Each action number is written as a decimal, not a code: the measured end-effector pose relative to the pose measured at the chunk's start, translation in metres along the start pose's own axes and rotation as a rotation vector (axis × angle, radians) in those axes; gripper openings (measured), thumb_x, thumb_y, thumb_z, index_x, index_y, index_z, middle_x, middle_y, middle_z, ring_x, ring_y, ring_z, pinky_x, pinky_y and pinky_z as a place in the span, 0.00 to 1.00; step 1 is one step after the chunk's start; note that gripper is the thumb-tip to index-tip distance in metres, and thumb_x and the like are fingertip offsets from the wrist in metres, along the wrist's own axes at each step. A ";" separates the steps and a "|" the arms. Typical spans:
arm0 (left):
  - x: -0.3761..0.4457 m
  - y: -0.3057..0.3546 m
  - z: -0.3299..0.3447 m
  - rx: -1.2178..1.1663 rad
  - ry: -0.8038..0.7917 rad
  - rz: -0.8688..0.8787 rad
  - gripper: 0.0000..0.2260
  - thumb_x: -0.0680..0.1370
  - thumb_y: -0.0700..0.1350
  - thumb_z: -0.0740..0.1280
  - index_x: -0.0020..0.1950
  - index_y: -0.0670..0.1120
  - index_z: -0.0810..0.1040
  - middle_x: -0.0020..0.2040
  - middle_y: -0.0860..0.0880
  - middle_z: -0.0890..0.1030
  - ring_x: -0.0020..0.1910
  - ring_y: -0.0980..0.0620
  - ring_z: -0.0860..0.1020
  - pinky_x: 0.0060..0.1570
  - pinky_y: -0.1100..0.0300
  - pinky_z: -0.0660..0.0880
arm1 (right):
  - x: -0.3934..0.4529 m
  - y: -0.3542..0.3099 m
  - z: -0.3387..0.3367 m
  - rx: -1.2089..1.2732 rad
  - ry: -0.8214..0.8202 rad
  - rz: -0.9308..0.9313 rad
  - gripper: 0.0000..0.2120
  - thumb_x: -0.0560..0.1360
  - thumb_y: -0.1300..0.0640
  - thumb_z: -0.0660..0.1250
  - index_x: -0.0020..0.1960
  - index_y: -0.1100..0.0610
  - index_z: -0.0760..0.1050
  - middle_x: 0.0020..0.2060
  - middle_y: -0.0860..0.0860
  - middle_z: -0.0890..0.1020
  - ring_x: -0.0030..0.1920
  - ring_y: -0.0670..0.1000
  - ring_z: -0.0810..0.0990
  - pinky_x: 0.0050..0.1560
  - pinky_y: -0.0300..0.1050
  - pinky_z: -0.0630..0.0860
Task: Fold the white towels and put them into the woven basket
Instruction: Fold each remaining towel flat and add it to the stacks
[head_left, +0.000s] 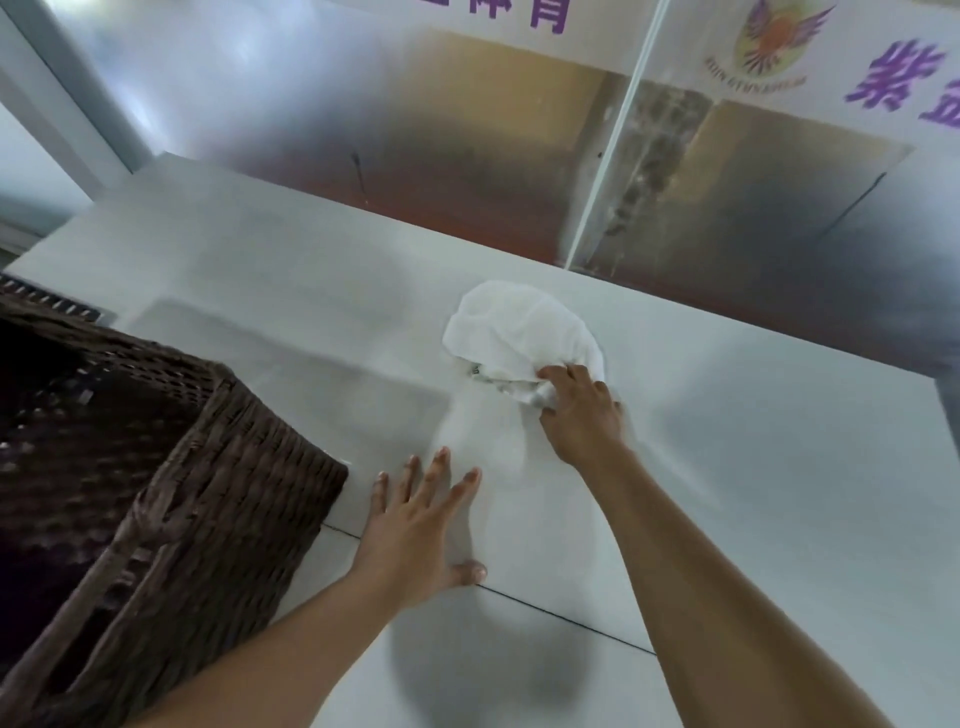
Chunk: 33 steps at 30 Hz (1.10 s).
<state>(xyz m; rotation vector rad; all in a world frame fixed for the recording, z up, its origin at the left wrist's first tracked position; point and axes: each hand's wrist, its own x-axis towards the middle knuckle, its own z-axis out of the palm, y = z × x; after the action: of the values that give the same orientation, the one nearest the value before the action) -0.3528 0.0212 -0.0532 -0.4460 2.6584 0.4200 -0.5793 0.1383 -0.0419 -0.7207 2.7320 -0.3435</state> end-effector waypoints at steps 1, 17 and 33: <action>-0.002 0.002 0.000 -0.009 0.001 -0.009 0.48 0.72 0.72 0.64 0.79 0.64 0.34 0.80 0.50 0.30 0.80 0.43 0.34 0.77 0.39 0.37 | -0.019 0.003 0.002 0.009 -0.004 0.010 0.24 0.78 0.56 0.65 0.73 0.42 0.67 0.72 0.45 0.67 0.66 0.56 0.72 0.61 0.55 0.70; -0.135 0.037 0.012 -0.293 0.156 0.113 0.28 0.79 0.52 0.66 0.78 0.56 0.62 0.79 0.53 0.61 0.76 0.48 0.61 0.72 0.54 0.64 | -0.249 -0.022 -0.005 0.658 0.111 0.202 0.15 0.79 0.60 0.65 0.60 0.42 0.73 0.45 0.40 0.81 0.46 0.46 0.80 0.46 0.44 0.77; -0.233 0.054 -0.063 -0.469 0.305 0.313 0.05 0.80 0.55 0.66 0.50 0.56 0.75 0.43 0.55 0.77 0.40 0.57 0.75 0.40 0.60 0.72 | -0.355 -0.071 -0.125 0.969 0.460 0.289 0.16 0.81 0.64 0.62 0.53 0.46 0.82 0.30 0.46 0.75 0.32 0.53 0.70 0.37 0.48 0.75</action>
<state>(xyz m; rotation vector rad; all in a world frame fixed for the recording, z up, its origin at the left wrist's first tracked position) -0.1925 0.1045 0.1156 -0.2370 2.9232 1.1697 -0.2949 0.2789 0.1730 0.0344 2.4930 -1.7439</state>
